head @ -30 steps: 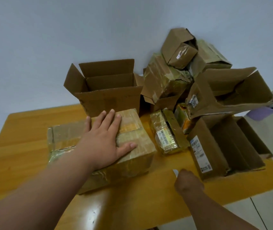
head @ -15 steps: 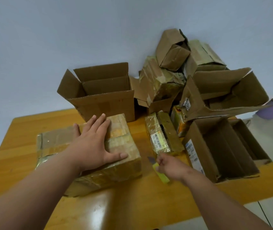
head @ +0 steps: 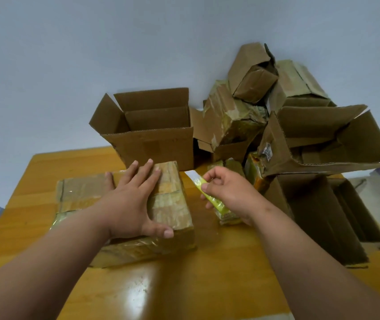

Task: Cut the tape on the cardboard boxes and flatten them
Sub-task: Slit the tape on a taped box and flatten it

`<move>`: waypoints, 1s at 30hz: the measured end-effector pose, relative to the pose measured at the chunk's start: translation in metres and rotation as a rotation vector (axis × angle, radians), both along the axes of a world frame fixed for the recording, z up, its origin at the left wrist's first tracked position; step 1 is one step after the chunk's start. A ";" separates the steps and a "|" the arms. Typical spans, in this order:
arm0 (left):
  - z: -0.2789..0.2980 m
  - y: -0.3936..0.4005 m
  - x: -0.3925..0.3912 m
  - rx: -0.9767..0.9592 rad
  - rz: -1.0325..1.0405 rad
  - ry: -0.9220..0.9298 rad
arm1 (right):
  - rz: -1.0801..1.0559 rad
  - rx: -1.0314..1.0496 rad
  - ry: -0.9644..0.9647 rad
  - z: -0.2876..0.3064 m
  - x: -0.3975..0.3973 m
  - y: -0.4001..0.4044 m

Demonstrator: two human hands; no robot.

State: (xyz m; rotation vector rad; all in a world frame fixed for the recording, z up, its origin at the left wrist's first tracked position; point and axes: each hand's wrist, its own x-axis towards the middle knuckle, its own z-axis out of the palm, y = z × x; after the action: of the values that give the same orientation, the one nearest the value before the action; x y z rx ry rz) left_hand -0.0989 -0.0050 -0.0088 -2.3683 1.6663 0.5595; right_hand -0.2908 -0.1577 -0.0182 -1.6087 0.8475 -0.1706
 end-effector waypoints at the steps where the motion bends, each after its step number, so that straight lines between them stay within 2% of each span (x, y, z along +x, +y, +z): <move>1: 0.000 0.000 0.000 0.002 -0.002 -0.001 | 0.007 -0.031 0.022 0.002 0.004 0.002; 8: -0.002 -0.001 0.001 -0.016 0.007 0.004 | -0.002 -0.185 0.131 0.003 0.020 0.004; 15: -0.003 0.000 0.001 -0.031 0.002 0.007 | -0.038 -0.071 0.058 0.001 0.019 0.005; 24: -0.003 0.000 0.002 -0.053 -0.005 0.020 | -0.082 -0.188 0.087 -0.007 0.027 0.005; 30: -0.006 0.001 0.003 -0.064 -0.003 0.014 | -0.105 -0.161 0.051 -0.012 0.025 0.010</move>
State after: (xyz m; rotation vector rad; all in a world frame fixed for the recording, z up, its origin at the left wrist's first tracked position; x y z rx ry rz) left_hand -0.0957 -0.0035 -0.0144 -2.4107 1.7186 0.5309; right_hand -0.2661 -0.1473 -0.0299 -1.7249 0.9791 -0.2788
